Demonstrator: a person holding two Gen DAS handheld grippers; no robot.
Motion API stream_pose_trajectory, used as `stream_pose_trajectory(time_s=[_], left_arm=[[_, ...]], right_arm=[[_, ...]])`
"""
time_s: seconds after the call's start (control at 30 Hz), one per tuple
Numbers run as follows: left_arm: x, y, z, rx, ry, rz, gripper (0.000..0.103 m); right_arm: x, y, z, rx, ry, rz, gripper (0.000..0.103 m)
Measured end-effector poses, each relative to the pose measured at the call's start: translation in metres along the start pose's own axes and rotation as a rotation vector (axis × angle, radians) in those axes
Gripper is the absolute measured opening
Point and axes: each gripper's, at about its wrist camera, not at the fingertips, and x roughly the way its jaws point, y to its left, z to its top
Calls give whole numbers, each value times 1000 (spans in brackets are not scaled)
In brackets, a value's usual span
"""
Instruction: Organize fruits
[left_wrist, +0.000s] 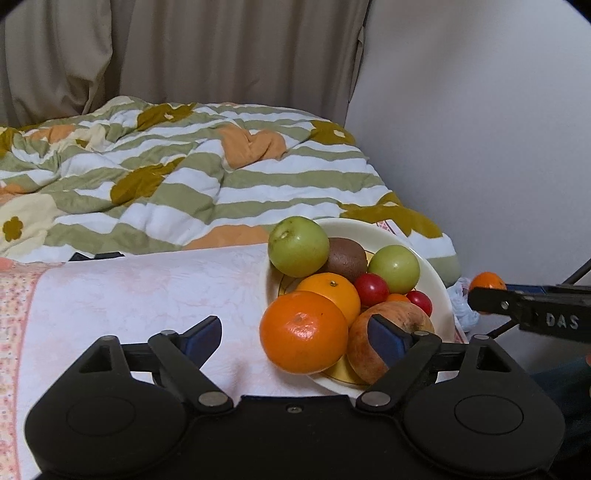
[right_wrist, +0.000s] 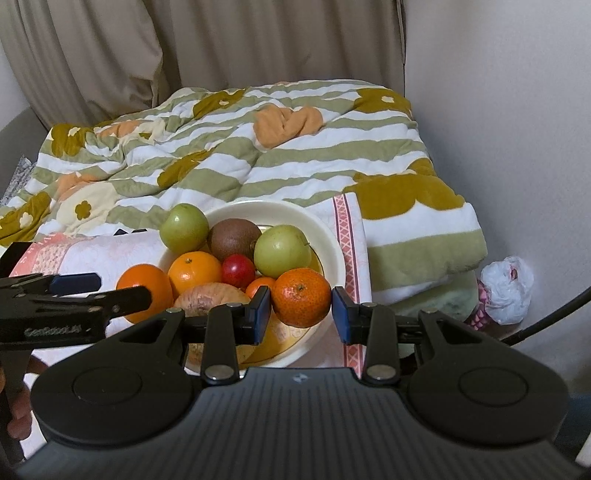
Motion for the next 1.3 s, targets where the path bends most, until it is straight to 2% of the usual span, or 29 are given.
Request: stream_pose_trajectory(time_s=[0.3, 0.53, 0.63, 0.7, 0.73, 0.77, 1.0, 1.3], left_arm=[[-24, -5, -10, 62, -38, 74, 95], [-31, -2, -24, 60, -34, 109, 96], [-34, -2, -31, 55, -30, 125, 96], [-37, -2, -35, 47, -29, 127, 96], [-38, -1, -37, 42, -29, 129, 96], [-40, -1, -39, 37, -29, 134, 96], [-57, -1, -46, 29, -39, 149, 96], [-115, 13, -49, 8, -117, 154, 96]], right_arm=[[27, -1, -1, -15, 45, 36, 51], [41, -10, -7, 27, 62, 61, 53], [38, -13, -8, 36, 40, 85, 67], [36, -16, -9, 52, 21, 92, 95], [34, -18, -10, 58, 8, 93, 101], [32, -19, -11, 62, -2, 92, 103], [16, -17, -15, 59, -2, 77, 103], [-49, 13, -15, 32, -66, 58, 103]])
